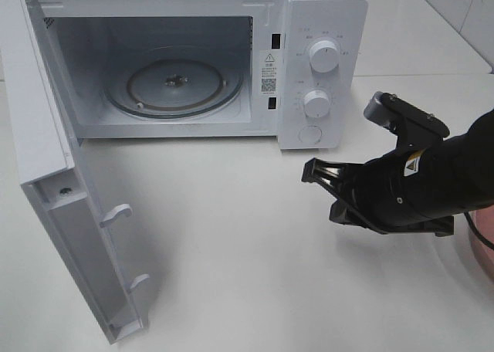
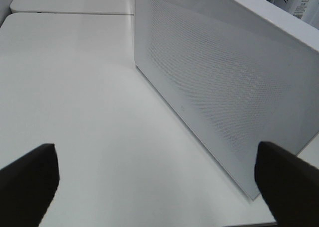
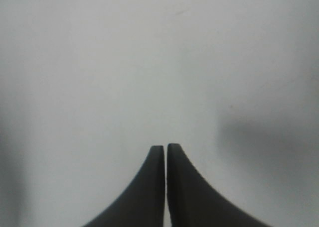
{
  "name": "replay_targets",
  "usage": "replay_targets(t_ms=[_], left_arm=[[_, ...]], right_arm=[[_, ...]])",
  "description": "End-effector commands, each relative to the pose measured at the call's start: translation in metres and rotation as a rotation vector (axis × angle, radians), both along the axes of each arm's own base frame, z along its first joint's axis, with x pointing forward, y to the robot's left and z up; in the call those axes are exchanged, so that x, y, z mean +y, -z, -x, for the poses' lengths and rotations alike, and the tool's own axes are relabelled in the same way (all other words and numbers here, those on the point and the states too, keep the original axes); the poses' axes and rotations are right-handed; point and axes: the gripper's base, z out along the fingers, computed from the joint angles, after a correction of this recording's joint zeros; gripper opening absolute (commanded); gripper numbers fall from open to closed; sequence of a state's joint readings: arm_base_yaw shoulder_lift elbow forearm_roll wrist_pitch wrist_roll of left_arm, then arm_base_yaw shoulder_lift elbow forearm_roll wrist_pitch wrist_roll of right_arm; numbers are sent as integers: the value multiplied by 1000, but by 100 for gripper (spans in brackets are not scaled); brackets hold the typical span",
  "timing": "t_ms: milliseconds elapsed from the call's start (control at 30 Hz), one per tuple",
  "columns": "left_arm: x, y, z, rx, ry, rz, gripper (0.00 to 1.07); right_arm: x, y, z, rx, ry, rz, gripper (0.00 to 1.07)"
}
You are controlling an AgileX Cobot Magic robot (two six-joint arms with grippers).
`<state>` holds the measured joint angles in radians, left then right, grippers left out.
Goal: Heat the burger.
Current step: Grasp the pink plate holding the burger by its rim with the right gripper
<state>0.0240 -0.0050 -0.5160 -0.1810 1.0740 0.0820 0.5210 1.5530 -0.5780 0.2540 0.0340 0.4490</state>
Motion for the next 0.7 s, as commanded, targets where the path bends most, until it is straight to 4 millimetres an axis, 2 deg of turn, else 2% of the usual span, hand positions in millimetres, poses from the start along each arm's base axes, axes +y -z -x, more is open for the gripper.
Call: replay_targets(t_ms=[33,400,700], left_arm=[[0,0,2,-23,1,3,100],[0,0,2,-23,1,3,100],[0,0,2,-23,1,3,100]], right_arm=[[-2,-2,5,18,-95,57,3],[-11,-16,28,110,-317,175,6],[-32,-35,49,170,-453,351,8]])
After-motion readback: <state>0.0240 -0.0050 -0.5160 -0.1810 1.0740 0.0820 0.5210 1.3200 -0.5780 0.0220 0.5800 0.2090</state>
